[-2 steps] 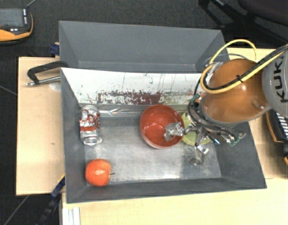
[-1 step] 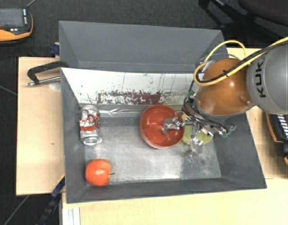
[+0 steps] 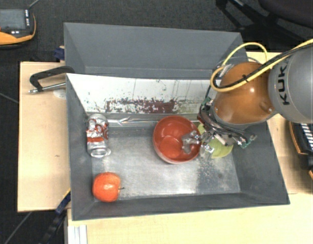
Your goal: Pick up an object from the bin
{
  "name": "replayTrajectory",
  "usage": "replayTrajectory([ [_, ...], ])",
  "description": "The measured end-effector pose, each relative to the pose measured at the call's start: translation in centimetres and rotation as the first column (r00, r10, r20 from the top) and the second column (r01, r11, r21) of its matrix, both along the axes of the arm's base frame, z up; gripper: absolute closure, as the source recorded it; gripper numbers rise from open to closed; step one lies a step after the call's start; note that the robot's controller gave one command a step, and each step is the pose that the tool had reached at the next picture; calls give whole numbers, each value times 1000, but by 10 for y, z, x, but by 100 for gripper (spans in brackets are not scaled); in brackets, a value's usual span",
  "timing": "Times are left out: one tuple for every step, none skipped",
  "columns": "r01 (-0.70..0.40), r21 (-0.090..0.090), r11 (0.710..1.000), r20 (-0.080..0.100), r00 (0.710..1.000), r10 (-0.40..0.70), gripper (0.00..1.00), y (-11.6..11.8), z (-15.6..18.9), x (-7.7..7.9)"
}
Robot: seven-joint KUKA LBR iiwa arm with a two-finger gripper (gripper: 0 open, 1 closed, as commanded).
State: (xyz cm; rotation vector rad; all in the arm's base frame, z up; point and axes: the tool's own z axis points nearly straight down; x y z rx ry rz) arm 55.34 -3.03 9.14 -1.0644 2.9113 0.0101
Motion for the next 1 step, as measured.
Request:
replayTrajectory([
  [32,3,999,10,999,-32,100,14,99,-15],
])
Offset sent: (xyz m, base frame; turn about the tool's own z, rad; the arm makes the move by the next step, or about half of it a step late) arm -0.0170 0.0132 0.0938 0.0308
